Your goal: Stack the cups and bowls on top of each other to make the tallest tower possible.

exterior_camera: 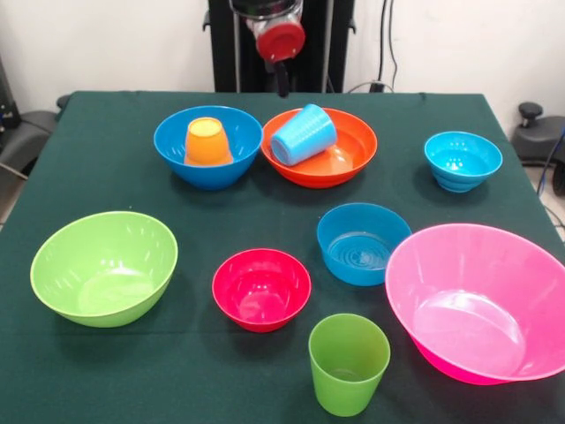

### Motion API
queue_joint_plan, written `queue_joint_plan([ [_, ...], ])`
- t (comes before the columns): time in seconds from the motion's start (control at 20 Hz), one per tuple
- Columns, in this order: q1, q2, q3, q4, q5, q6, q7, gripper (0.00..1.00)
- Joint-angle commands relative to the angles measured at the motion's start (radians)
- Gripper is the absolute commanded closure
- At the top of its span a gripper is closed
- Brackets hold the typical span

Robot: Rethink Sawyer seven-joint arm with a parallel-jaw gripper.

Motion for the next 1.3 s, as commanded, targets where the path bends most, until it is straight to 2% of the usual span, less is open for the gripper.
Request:
queue_joint_plan([
  [0.05,0.001,-0.057,0.092,0.07,0.033,0.108,-0.004,0.0],
  [0.25,-0.011,-0.062,0.078,0.102,-0.005,0.076,-0.05,0.0],
  [0.75,-0.017,-0.104,0.046,0.168,-0.11,0.064,-0.126,0.0],
  [1.3,-0.096,-0.144,0.082,0.199,-0.202,0.081,-0.19,0.0],
])
